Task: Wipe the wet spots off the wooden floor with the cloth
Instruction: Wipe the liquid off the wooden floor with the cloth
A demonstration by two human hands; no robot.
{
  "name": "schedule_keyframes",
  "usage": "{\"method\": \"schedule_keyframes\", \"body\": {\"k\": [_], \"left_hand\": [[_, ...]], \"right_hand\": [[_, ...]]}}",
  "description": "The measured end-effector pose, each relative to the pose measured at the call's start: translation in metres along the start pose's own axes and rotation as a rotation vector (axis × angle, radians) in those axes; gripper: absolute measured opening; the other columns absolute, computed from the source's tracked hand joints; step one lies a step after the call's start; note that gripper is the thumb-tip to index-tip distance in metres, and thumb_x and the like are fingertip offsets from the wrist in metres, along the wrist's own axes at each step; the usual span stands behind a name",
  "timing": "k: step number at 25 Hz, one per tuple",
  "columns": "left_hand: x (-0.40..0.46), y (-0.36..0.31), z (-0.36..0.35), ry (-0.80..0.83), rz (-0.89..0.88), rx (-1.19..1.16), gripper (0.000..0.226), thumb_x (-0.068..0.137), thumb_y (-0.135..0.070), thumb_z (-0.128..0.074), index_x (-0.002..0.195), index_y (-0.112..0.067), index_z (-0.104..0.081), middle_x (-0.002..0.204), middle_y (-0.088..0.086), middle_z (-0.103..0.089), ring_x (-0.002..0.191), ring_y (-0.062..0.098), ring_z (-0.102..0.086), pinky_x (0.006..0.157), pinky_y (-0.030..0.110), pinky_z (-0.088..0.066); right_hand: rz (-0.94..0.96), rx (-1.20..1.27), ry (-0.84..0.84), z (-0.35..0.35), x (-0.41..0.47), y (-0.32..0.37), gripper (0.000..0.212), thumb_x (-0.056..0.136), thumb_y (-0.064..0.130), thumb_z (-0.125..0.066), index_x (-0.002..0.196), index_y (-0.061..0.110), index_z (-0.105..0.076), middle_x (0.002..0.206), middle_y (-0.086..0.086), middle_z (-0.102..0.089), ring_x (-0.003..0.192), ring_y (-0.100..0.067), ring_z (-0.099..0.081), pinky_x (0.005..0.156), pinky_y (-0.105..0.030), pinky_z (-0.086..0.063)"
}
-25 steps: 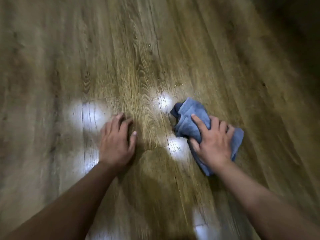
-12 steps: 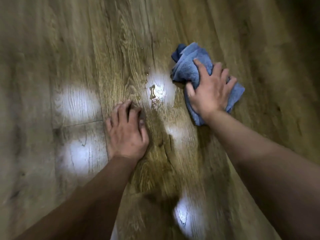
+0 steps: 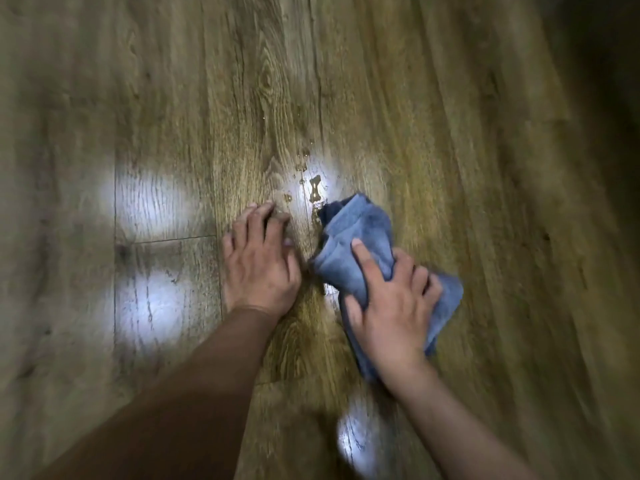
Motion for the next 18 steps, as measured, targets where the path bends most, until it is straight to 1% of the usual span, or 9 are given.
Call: {"method": "schedule_keyframes", "body": {"k": [3, 6, 8, 11, 12, 15, 18], "left_hand": [[-0.001, 0.003, 0.000, 0.002, 0.001, 0.011, 0.042, 0.091, -0.030, -0.041, 0.126, -0.014, -0.058, 0.145, 0.008, -0.051, 0.141, 0.028, -0.037, 0.110, 0.044, -0.027], [0.001, 0.002, -0.002, 0.007, 0.002, 0.047, 0.038, 0.090, -0.028, -0.042, 0.120, -0.012, -0.060, 0.144, 0.009, -0.051, 0.140, 0.029, -0.038, 0.107, 0.043, -0.028], [0.001, 0.001, -0.003, 0.016, -0.004, 0.055, 0.037, 0.090, -0.029, -0.043, 0.117, -0.012, -0.060, 0.144, 0.009, -0.050, 0.140, 0.029, -0.038, 0.106, 0.043, -0.027], [0.002, 0.002, -0.004, 0.021, -0.007, 0.068, 0.035, 0.089, -0.029, -0.044, 0.116, -0.013, -0.059, 0.145, 0.009, -0.049, 0.141, 0.030, -0.037, 0.107, 0.044, -0.027], [0.002, 0.002, -0.004, 0.021, -0.007, 0.068, 0.035, 0.088, -0.029, -0.044, 0.116, -0.013, -0.059, 0.145, 0.009, -0.049, 0.141, 0.030, -0.038, 0.107, 0.044, -0.026], [0.003, 0.001, -0.004, 0.024, -0.008, 0.087, 0.034, 0.087, -0.028, -0.044, 0.113, -0.013, -0.059, 0.145, 0.009, -0.049, 0.140, 0.030, -0.038, 0.107, 0.044, -0.027], [0.004, -0.001, -0.004, 0.036, -0.017, 0.075, 0.034, 0.086, -0.029, -0.045, 0.114, -0.014, -0.059, 0.144, 0.008, -0.051, 0.140, 0.029, -0.037, 0.106, 0.044, -0.028]], "right_hand": [[0.035, -0.018, 0.049, -0.003, -0.039, 0.003, 0.080, 0.065, 0.049, -0.062, 0.142, 0.040, -0.044, 0.127, -0.016, -0.048, 0.099, -0.034, -0.044, 0.093, -0.052, -0.032], [0.038, -0.018, 0.028, -0.004, -0.030, -0.002, 0.074, 0.069, 0.055, -0.051, 0.141, 0.040, -0.044, 0.126, -0.017, -0.051, 0.099, -0.035, -0.046, 0.093, -0.053, -0.031], [0.031, -0.003, 0.001, -0.002, -0.012, 0.002, 0.073, 0.069, 0.056, -0.052, 0.140, 0.040, -0.046, 0.127, -0.016, -0.050, 0.099, -0.036, -0.047, 0.093, -0.054, -0.031], [-0.001, 0.000, -0.021, -0.002, 0.036, 0.013, 0.073, 0.070, 0.053, -0.065, 0.140, 0.040, -0.048, 0.125, -0.015, -0.049, 0.099, -0.036, -0.047, 0.094, -0.054, -0.033], [-0.012, -0.011, -0.028, -0.002, 0.061, 0.017, 0.072, 0.071, 0.053, -0.066, 0.140, 0.039, -0.048, 0.124, -0.014, -0.049, 0.099, -0.036, -0.046, 0.094, -0.054, -0.033], [-0.071, -0.047, -0.069, -0.003, 0.139, 0.031, 0.068, 0.076, 0.055, -0.060, 0.141, 0.039, -0.045, 0.121, -0.013, -0.048, 0.102, -0.035, -0.044, 0.092, -0.050, -0.029], [-0.114, -0.047, -0.068, -0.008, 0.180, 0.035, 0.065, 0.082, 0.056, -0.056, 0.143, 0.039, -0.041, 0.122, -0.012, -0.045, 0.106, -0.035, -0.042, 0.093, -0.050, -0.025]]}}
Point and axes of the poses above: each hand's wrist, its own x-axis towards the middle knuckle, its own z-axis out of the back of the hand, y = z × x, the point moved 5 cm from there along x, towards the middle knuckle
